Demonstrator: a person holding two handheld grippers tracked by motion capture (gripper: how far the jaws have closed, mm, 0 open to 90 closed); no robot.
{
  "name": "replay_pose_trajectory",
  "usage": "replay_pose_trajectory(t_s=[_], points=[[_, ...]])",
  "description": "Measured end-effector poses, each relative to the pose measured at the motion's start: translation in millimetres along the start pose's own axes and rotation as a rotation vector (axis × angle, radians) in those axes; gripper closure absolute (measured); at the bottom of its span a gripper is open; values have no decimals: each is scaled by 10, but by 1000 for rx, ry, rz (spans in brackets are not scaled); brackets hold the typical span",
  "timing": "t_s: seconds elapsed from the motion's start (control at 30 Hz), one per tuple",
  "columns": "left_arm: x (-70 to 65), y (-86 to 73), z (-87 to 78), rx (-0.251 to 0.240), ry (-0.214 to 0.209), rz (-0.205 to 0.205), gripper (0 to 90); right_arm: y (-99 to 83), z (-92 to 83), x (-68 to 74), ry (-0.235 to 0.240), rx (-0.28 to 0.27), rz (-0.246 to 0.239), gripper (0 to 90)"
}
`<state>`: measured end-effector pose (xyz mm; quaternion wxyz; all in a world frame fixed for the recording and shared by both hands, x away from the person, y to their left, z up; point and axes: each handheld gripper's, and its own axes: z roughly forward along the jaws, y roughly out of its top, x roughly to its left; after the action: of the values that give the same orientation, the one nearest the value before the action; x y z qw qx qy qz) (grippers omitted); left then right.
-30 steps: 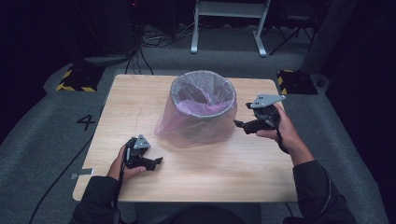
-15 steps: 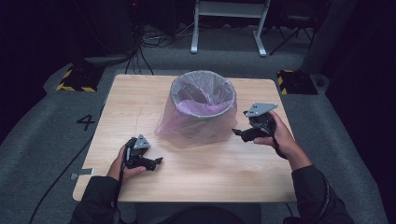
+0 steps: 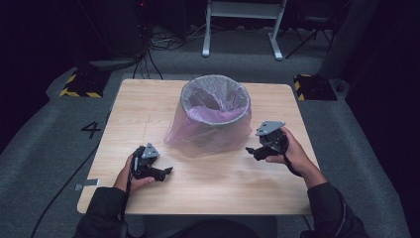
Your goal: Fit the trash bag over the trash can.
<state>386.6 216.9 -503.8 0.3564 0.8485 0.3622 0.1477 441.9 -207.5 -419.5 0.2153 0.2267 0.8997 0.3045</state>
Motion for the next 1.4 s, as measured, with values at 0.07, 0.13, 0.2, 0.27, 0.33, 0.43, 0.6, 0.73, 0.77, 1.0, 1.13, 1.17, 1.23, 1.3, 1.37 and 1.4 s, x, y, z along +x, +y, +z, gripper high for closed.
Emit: replay_pose_trajectory(t_s=[0.07, 0.13, 0.2, 0.27, 0.33, 0.43, 0.6, 0.73, 0.77, 1.0, 1.13, 1.17, 1.23, 1.3, 1.37, 1.4], points=[[0, 0, 0, 0, 0, 0, 148, -32, 33, 24, 2, 7, -8, 183], [0, 0, 0, 0, 0, 0, 148, -66, 65, 48, 3, 16, -7, 183], [-1, 0, 0, 0, 0, -1, 148, -100, 99, 70, 0, 27, -14, 183], [0, 0, 0, 0, 0, 1, 148, -132, 132, 91, 0, 36, -12, 183], [0, 0, 0, 0, 0, 0, 148, -166, 171, 110, -4, 41, -10, 183], [-1, 0, 0, 0, 0, -1, 148, -221, 226, 137, 1, 59, -14, 183], [0, 0, 0, 0, 0, 1, 148, -320, 278, 169, 10, 67, 14, 184], [0, 0, 0, 0, 0, 0, 148, -406, 293, 189, 29, 59, 40, 183], [0, 0, 0, 0, 0, 0, 148, -430, 301, 191, 36, 56, 39, 184], [0, 0, 0, 0, 0, 0, 148, -600, 320, 222, 48, 47, 83, 179], [-1, 0, 0, 0, 0, -1, 148, -685, 297, 227, 57, 14, 124, 179], [0, 0, 0, 0, 0, 1, 148, -720, 292, 227, 60, -2, 143, 178], [0, 0, 0, 0, 0, 0, 148, -772, 282, 229, 71, -23, 175, 175], [0, 0, 0, 0, 0, 1, 148, -833, 268, 223, 89, -38, 212, 168], [0, 0, 0, 0, 0, 0, 148, -906, 249, 222, 96, -59, 254, 162], [0, 0, 0, 0, 0, 0, 148, -932, 242, 226, 90, -73, 257, 161]])
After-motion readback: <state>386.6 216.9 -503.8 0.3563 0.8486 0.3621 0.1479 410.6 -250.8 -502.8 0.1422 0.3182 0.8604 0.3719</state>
